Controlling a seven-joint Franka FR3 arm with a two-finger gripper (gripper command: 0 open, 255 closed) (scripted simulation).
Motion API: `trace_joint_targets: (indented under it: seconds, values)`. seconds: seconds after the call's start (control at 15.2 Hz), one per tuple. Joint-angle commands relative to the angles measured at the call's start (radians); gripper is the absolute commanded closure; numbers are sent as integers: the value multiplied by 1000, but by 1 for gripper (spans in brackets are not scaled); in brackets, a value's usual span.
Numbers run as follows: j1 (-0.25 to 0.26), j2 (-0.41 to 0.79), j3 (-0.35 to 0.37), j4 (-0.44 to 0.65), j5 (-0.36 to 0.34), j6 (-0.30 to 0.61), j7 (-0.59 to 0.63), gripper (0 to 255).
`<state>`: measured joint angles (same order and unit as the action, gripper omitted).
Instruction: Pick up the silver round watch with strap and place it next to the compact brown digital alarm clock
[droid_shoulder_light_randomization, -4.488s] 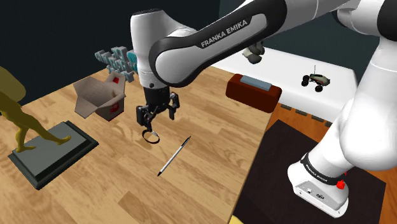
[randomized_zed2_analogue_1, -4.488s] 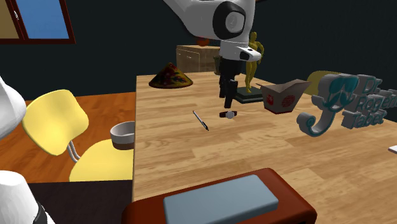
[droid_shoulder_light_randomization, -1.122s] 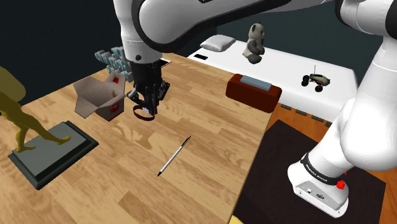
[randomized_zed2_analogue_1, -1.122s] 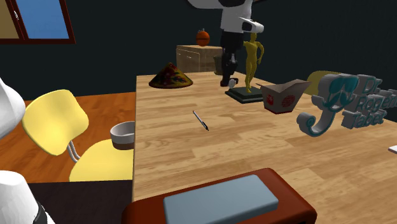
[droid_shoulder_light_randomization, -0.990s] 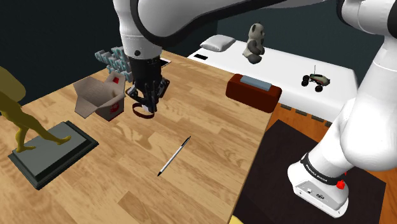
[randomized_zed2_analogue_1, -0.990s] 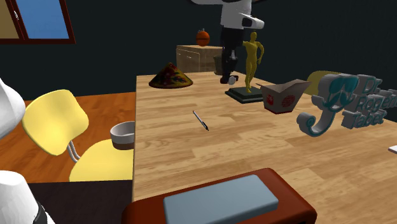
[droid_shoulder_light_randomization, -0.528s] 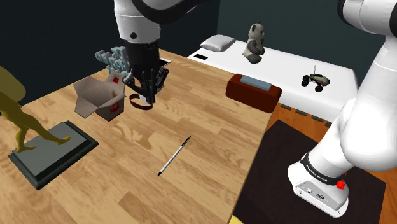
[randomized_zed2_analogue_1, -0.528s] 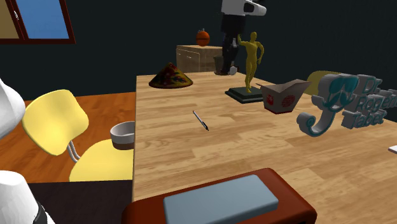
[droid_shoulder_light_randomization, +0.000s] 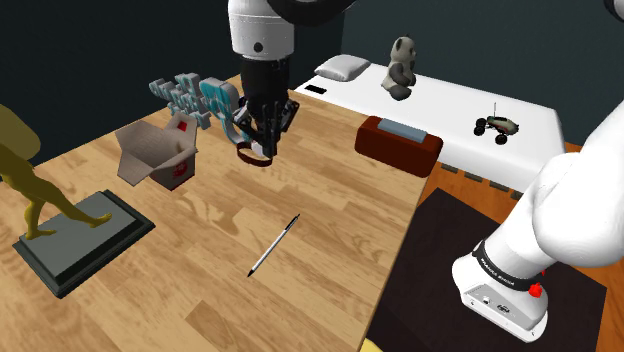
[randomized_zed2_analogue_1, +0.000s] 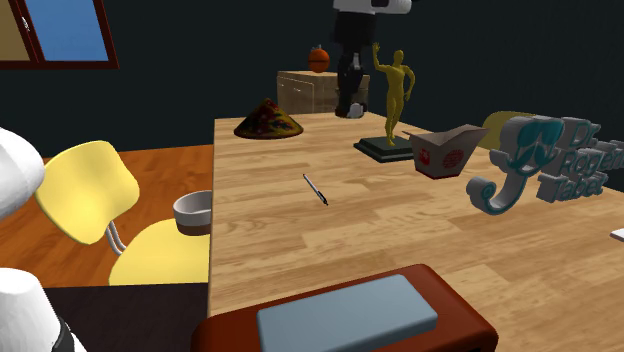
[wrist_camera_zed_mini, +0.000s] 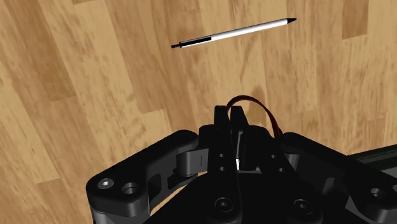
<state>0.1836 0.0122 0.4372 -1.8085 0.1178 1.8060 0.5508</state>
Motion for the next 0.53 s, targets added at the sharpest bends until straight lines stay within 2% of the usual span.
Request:
trace_joint_targets:
  seconds: [0.0, 0.46]
  values:
    - [-16, -98, -14, -100, 42, 6, -43, 255]
    - [-34, -378, -100, -369, 124, -12, -186, 255]
